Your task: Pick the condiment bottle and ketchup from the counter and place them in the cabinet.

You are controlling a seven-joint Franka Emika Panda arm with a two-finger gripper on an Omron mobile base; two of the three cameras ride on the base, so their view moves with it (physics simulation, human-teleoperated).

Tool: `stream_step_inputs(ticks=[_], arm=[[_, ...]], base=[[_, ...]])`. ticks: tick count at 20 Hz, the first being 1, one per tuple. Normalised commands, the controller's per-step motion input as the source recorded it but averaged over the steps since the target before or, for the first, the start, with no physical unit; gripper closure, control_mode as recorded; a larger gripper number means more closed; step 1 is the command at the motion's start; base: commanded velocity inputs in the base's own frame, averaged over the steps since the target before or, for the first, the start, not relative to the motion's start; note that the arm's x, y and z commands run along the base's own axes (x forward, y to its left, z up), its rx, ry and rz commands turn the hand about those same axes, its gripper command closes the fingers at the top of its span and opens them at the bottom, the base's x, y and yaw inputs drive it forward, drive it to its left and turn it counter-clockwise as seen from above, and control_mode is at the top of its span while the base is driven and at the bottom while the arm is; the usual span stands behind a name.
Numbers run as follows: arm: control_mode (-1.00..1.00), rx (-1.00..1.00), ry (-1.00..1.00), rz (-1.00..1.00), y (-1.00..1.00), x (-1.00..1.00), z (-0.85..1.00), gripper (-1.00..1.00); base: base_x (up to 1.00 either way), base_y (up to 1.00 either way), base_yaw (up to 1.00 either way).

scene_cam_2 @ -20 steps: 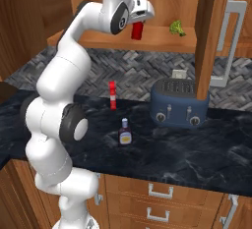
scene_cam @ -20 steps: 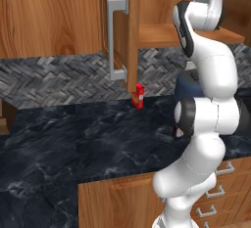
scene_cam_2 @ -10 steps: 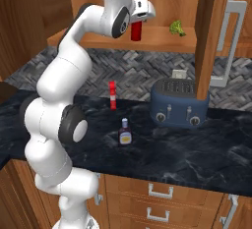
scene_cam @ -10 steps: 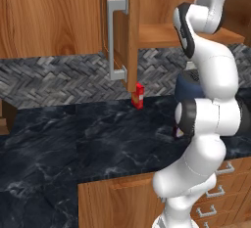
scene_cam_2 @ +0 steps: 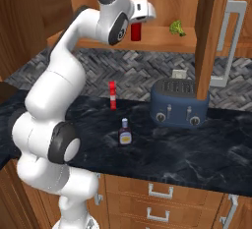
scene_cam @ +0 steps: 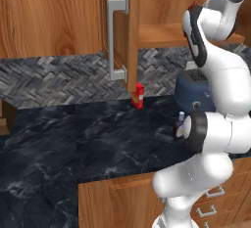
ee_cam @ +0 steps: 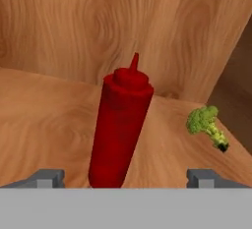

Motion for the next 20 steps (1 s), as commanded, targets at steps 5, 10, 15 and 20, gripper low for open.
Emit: stream_step_inputs(ticks=[5,10,15,20], arm=[[-1.00,0.10,-0.09,-0.01,0.00,-1.00,-0.01,-1.00],[-1.00,0.04,-0.02,0.00,0.10,-0.96,-0.23,-1.00],[-1.00,0.00,0.00,0.00,0.20,-0.76,-0.44,-1.00],[-1.00,0.00,0.00,-0.01,0.22,-0.49,-0.49,-1.00]], base=[[0.00,0.00,0.00],[0.00,0.00,0.00],[0.00,0.00,0.00],[0.00,0.00,0.00]])
